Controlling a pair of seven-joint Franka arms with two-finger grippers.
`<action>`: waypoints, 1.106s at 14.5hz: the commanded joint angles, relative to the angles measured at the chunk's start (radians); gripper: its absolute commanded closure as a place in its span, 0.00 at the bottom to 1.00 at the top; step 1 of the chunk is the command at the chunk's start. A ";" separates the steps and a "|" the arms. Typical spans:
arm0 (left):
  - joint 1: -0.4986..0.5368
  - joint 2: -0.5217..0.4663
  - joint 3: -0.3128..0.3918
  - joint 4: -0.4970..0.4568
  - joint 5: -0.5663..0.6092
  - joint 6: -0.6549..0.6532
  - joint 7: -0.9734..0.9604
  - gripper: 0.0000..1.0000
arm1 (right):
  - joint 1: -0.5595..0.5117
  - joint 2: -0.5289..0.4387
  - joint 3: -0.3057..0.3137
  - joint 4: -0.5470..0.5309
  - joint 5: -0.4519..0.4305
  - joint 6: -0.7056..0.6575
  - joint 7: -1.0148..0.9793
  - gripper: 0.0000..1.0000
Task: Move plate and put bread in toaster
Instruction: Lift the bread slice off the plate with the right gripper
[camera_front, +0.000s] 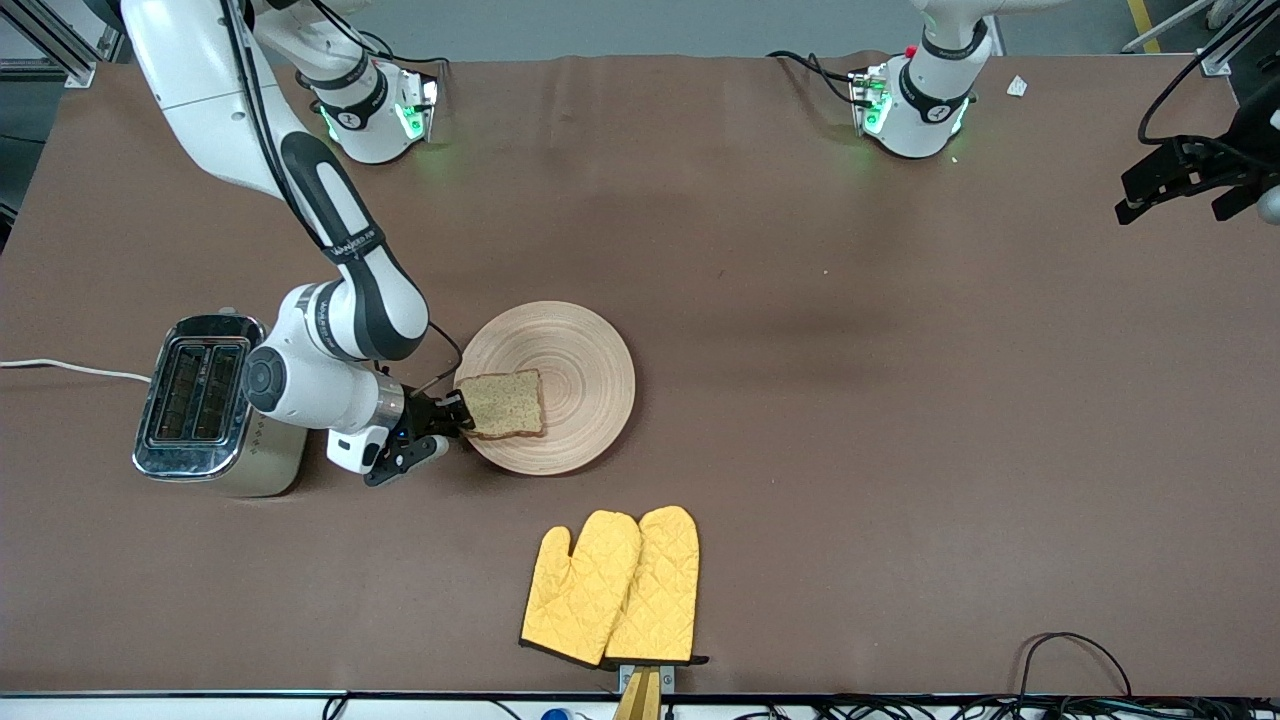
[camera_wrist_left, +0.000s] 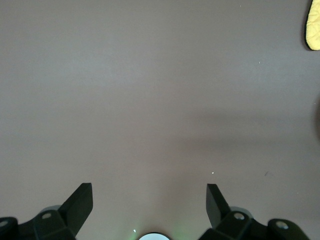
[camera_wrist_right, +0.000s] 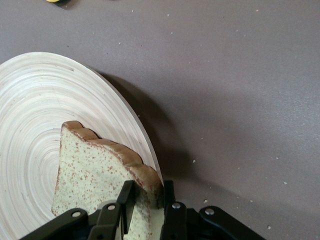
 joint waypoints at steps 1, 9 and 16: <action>0.005 -0.016 0.003 -0.003 0.018 -0.009 0.014 0.00 | 0.006 -0.022 -0.002 -0.023 0.019 0.008 -0.017 0.82; 0.005 -0.014 0.003 0.002 0.010 -0.008 0.014 0.00 | 0.006 -0.022 -0.002 0.002 0.019 -0.009 0.006 1.00; 0.005 -0.012 0.003 0.003 0.008 -0.002 0.013 0.00 | 0.009 -0.057 -0.020 0.190 -0.018 -0.340 0.274 1.00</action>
